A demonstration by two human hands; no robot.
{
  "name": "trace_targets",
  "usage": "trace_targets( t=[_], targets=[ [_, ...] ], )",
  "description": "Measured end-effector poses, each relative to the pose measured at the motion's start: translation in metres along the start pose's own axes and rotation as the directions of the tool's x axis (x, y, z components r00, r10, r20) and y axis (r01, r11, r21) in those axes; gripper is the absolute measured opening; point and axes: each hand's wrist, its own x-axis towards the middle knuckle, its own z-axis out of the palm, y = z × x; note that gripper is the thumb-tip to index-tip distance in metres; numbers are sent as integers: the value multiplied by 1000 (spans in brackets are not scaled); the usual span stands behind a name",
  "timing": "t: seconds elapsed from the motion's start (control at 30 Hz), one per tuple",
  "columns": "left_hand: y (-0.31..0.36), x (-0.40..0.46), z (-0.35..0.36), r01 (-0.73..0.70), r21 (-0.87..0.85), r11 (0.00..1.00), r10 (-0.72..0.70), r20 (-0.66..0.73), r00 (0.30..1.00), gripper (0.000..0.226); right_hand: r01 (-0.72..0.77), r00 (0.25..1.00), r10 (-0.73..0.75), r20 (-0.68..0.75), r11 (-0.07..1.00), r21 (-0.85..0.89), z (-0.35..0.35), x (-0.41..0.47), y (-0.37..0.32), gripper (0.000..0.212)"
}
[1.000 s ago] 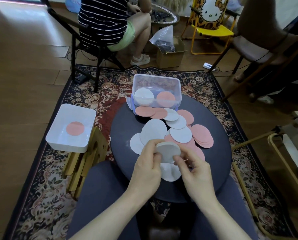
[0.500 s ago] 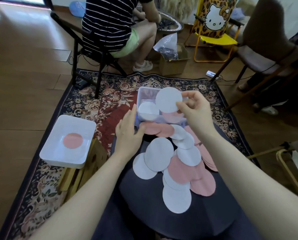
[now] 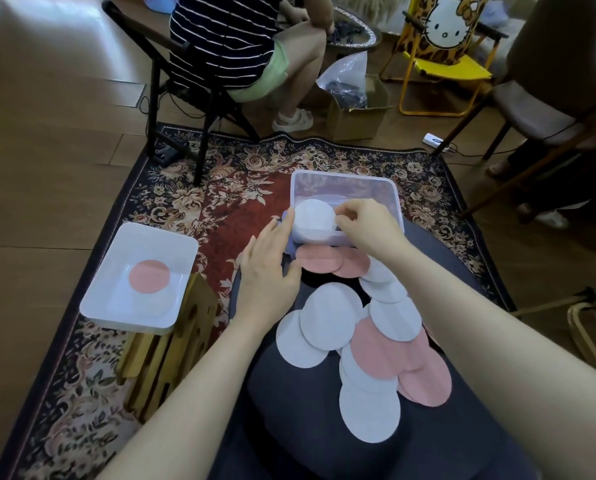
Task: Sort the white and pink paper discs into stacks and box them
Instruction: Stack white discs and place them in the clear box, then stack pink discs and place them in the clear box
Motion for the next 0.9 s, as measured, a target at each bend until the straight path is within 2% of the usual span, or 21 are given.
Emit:
trace_targets(
  t=[0.07,0.1,0.17,0.23,0.27,0.33,0.37,0.4,0.47,0.53,0.63,0.7,0.8,0.9],
  targets=[
    [1,0,1,-5,-1,1000,5,3,1000,73,49,998,-48,-50,999,10,-1,-4,3,26],
    [1,-1,1,-12,-9,1000,12,-13,1000,72,112,985,-108,-137,993,26,-1,-8,5,26],
    [5,-3,-2,-38,-28,999,35,-95,995,64,275,899,-244,-363,961,35,-3,-24,11,20],
    [10,-7,-7,-111,32,993,116,-222,968,48,395,799,-343,-495,919,1,-3,-49,21,9],
    [12,-10,-8,-161,104,981,185,-281,942,37,409,774,-374,-510,911,-47,-3,-62,27,7],
    [13,-16,-9,-212,239,948,285,-333,899,17,351,786,-372,-494,926,-139,1,-83,41,14],
    [15,-17,-9,-178,279,944,271,-340,901,20,291,807,-332,-489,943,-160,4,-89,46,18],
    [17,-17,-9,-99,294,951,196,-324,925,29,222,827,-276,-489,961,-166,6,-91,51,21],
    [24,-11,-7,149,338,929,-82,-206,975,46,83,878,-149,-456,983,-161,10,-90,52,30],
    [32,-3,-3,298,433,851,-288,-89,953,54,-42,931,-25,-364,984,-174,12,-86,46,42],
    [42,9,3,388,416,823,-428,3,904,49,-159,956,109,-271,973,-169,11,-83,32,63],
    [45,14,4,461,383,800,-514,43,857,39,-202,952,171,-252,974,-101,11,-83,24,65],
    [40,15,0,576,199,793,-604,137,785,31,-237,953,247,-178,969,72,10,-83,20,46],
    [44,7,-6,536,144,832,-555,196,809,19,-259,953,292,-86,925,278,14,-88,21,29]
  ],
)
